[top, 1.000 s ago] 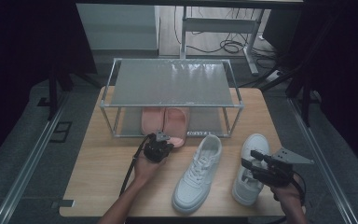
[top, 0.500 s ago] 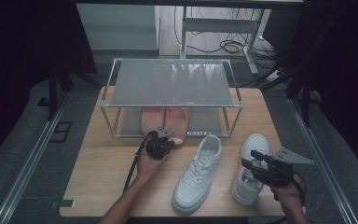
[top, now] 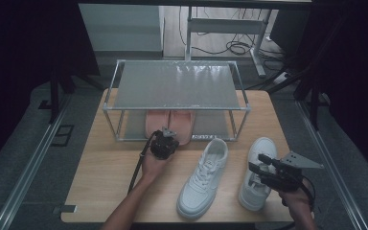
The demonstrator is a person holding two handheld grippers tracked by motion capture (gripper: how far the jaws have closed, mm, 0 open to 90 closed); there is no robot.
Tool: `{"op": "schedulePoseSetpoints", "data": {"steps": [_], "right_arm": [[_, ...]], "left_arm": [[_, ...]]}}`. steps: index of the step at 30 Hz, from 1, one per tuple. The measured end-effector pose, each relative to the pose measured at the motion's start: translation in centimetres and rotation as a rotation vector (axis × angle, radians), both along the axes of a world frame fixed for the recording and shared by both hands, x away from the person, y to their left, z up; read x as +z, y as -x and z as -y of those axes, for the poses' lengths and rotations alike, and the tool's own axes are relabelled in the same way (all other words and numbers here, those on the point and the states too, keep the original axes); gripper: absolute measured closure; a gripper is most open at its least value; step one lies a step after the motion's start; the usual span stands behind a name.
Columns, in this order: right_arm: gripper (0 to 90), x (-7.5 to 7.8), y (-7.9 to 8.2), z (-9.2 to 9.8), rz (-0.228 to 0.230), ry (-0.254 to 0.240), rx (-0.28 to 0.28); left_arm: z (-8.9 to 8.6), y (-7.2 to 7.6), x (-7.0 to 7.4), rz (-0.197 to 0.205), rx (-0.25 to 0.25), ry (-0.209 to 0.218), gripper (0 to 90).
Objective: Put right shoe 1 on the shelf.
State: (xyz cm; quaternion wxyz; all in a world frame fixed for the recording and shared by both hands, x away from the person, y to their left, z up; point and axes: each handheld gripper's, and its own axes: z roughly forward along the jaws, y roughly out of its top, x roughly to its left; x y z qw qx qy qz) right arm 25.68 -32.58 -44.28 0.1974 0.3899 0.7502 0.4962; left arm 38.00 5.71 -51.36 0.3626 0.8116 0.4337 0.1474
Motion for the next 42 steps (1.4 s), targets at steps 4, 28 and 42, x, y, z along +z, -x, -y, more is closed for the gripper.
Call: {"op": "schedulePoseSetpoints", "data": {"steps": [4, 28, 42], "right_arm": [[45.2, 0.0, 0.0, 0.0, 0.0, -0.003, -0.001], [45.2, 0.0, 0.0, 0.1, -0.001, 0.0, 0.001], [45.2, -0.1, -0.1, 0.1, -0.002, 0.002, -0.002]], "left_arm": [[-0.1, -0.3, -0.1, 0.0, 0.008, 0.01, 90.0], [0.8, -2.5, -0.8, 0.016, 0.074, 0.015, 90.0], [0.8, -2.8, -1.2, 0.017, 0.099, 0.028, 90.0]]}}
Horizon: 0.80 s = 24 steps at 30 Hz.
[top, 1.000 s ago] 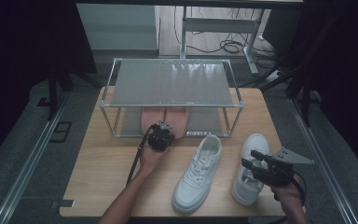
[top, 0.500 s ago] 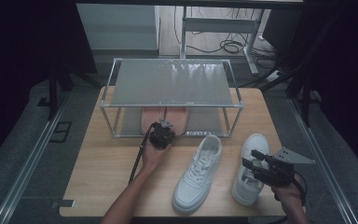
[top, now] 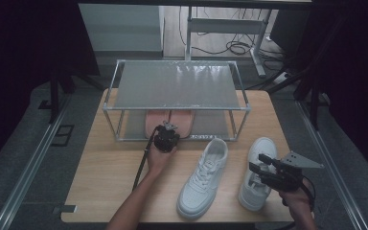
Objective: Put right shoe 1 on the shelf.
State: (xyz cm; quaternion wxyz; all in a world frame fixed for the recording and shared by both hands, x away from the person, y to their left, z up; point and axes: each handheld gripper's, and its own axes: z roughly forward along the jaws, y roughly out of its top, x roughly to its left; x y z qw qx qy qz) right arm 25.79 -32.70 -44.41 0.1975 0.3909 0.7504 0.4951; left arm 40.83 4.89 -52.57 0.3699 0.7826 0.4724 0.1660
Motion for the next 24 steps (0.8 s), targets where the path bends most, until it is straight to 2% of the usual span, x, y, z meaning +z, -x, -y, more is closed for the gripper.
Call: {"op": "schedulePoseSetpoints", "data": {"steps": [9, 11, 16, 24], "right_arm": [[45.2, 0.0, 0.0, 0.0, 0.001, 0.0, -0.002], [45.2, 0.0, 0.0, 0.1, 0.003, 0.0, -0.001], [45.2, 0.1, 0.1, 0.2, 0.004, -0.002, -0.004], [45.2, 0.1, 0.1, 0.0, 0.0, 0.002, 0.0]], "left_arm": [[-0.3, 0.5, 0.5, 0.007, -0.016, -0.002, 88.2], [-0.6, 1.0, 0.9, 0.02, -0.025, -0.006, 88.2], [-2.1, 2.4, 1.4, 0.023, -0.03, 0.028, 87.4], [-4.4, 5.3, 1.7, 0.005, -0.066, 0.063, 81.4]]}}
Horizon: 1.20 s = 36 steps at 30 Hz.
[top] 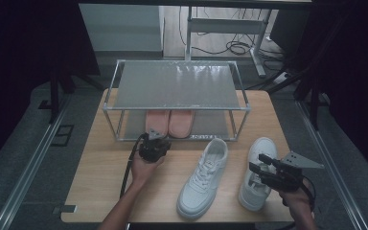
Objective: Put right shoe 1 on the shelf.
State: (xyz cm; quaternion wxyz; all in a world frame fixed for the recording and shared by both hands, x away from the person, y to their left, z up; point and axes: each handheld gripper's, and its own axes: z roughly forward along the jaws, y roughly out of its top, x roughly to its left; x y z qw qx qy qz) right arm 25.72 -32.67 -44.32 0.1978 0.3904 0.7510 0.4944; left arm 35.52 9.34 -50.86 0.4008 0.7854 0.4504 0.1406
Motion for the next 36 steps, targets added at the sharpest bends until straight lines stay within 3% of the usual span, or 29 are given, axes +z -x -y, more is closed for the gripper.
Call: {"op": "schedulePoseSetpoints", "data": {"steps": [13, 22, 28, 36], "right_arm": [[45.0, -0.1, 0.0, -0.1, -0.002, 0.003, 0.007], [44.9, -0.2, 0.0, -0.6, -0.009, 0.009, 0.02], [44.9, 0.0, 0.2, -1.0, -0.008, 0.017, 0.037], [45.0, 0.1, 0.4, -1.7, -0.011, 0.04, 0.065]], "left_arm": [[-1.7, 4.5, 0.6, -0.006, -0.089, -0.001, 53.6], [-3.6, 6.4, 1.2, -0.012, -0.083, -0.008, 46.7], [-5.6, 7.9, 1.2, -0.021, -0.053, 0.011, 43.6], [-7.3, 8.1, 1.1, -0.03, -0.023, 0.029, 42.6]]}}
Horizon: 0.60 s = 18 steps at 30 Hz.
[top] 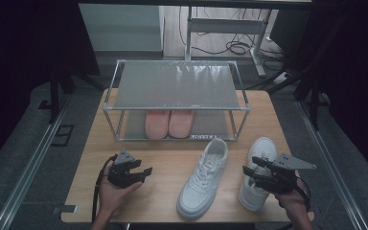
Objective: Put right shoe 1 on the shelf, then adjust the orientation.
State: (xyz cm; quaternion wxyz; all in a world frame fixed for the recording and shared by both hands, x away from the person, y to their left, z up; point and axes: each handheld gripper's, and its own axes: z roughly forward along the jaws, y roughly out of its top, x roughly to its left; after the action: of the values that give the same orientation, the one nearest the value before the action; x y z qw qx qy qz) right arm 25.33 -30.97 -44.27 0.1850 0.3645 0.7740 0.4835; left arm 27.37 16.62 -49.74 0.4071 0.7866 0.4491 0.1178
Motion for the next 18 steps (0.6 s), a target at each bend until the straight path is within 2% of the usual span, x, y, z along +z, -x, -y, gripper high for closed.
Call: {"op": "schedulePoseSetpoints", "data": {"steps": [8, 13, 18], "right_arm": [[45.9, -0.2, 0.1, -1.2, -0.012, 0.028, 0.042], [47.5, -0.1, 0.2, -1.8, -0.015, 0.038, 0.064], [57.5, 0.1, 0.7, -2.5, -0.025, 0.055, 0.082]], "left_arm": [[-0.5, 0.1, 0.2, 0.011, 0.005, -0.026, 42.2], [-0.5, 0.2, 0.4, 0.011, 0.008, -0.022, 41.5], [-0.3, 0.3, 0.9, 0.023, 0.009, 0.003, 41.2]]}}
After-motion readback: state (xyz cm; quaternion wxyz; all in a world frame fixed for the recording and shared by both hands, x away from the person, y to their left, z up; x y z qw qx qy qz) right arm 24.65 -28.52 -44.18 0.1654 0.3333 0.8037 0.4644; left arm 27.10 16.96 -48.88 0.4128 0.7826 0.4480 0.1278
